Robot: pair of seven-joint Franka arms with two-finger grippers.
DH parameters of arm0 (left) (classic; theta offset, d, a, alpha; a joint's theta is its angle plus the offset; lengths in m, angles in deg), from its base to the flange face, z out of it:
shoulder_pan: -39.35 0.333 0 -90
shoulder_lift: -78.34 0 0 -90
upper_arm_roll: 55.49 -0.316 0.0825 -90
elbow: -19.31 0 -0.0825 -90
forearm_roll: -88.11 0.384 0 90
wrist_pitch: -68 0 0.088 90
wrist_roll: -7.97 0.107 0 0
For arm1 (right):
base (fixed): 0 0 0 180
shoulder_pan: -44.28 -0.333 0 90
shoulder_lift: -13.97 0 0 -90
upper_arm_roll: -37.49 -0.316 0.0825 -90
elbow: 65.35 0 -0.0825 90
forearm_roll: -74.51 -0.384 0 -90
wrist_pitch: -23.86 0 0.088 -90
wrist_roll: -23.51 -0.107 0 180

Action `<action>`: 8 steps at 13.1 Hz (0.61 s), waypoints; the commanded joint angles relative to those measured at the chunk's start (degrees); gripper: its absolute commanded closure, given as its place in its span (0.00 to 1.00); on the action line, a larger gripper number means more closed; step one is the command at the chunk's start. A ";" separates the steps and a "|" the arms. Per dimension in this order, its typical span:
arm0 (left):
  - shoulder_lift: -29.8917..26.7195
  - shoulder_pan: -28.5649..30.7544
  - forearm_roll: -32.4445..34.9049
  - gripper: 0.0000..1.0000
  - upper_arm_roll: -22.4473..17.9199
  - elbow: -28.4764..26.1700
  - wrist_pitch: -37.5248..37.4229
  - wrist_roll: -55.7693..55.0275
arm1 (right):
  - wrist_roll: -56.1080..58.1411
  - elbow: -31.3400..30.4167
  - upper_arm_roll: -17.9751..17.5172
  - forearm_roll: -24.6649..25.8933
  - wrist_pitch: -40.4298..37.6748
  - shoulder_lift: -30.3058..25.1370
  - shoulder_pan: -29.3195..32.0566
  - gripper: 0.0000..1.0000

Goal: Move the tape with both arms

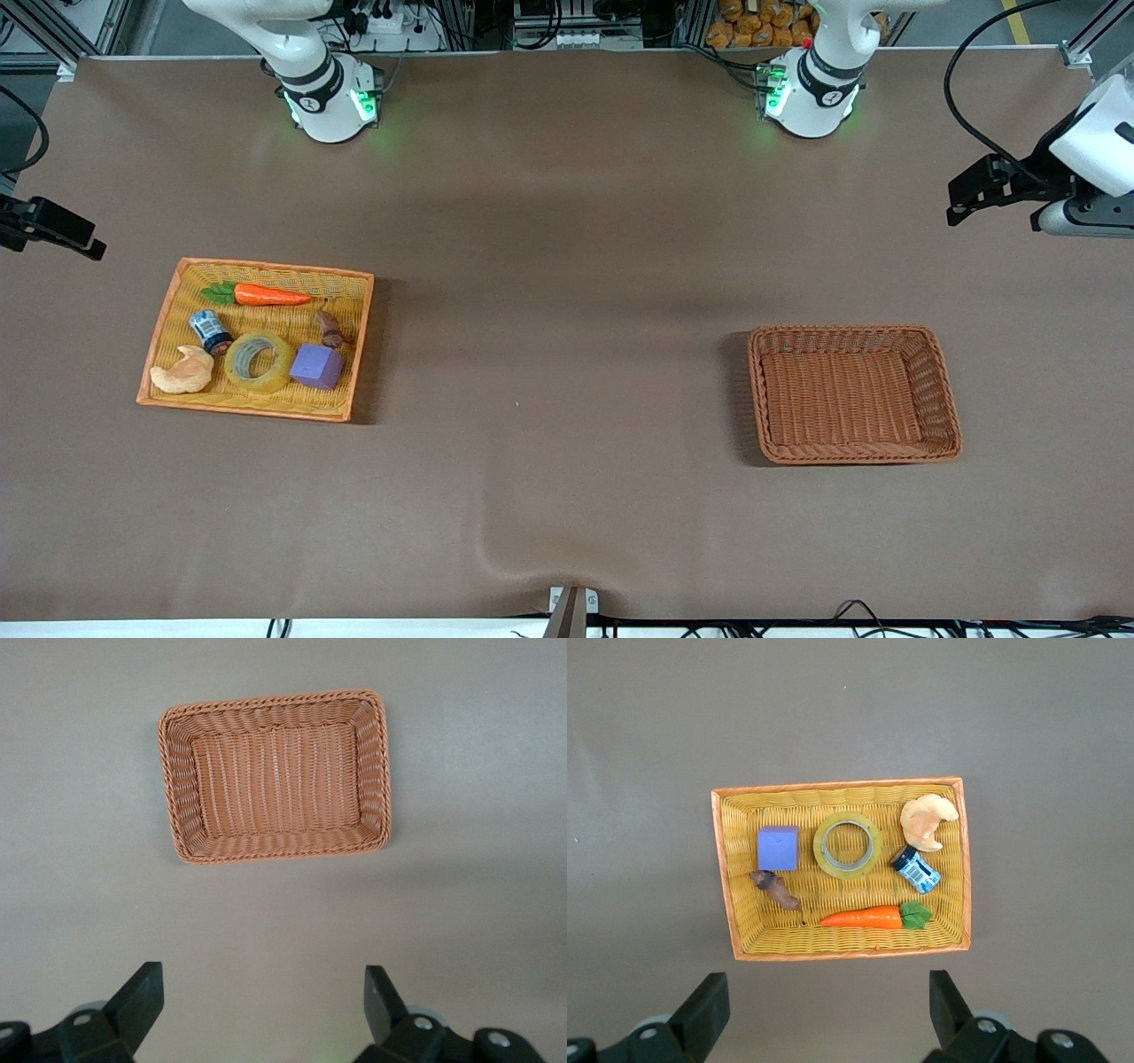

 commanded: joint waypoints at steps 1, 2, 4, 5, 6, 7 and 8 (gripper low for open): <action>-1.30 0.10 1.10 0.00 0.88 0.12 -0.51 1.07 | -1.22 0.92 -0.59 -0.65 -0.36 0.29 1.20 0.00; -1.39 0.19 1.11 0.00 0.89 0.11 -0.60 1.08 | -1.14 0.92 -0.59 -0.83 -0.36 0.29 1.03 0.00; -1.30 0.28 1.11 0.00 0.80 0.11 -0.60 1.08 | -1.14 0.92 -0.94 -0.83 -0.27 0.20 0.59 0.00; -1.30 0.28 1.02 0.00 0.80 0.11 -0.51 1.08 | -1.05 0.92 -0.94 -0.92 -0.27 0.20 0.68 0.00; -1.22 0.28 1.11 0.00 0.80 0.11 -0.51 1.08 | -0.61 0.92 -0.85 -0.83 0.16 0.29 0.68 0.00; -1.22 0.28 1.02 0.00 0.71 0.11 -0.42 1.08 | -0.35 0.31 -0.94 -0.92 1.39 0.20 0.50 0.00; -1.22 0.28 1.11 0.00 0.62 0.11 -0.42 1.16 | -0.35 -0.83 -1.03 -0.66 1.83 0.29 0.07 0.00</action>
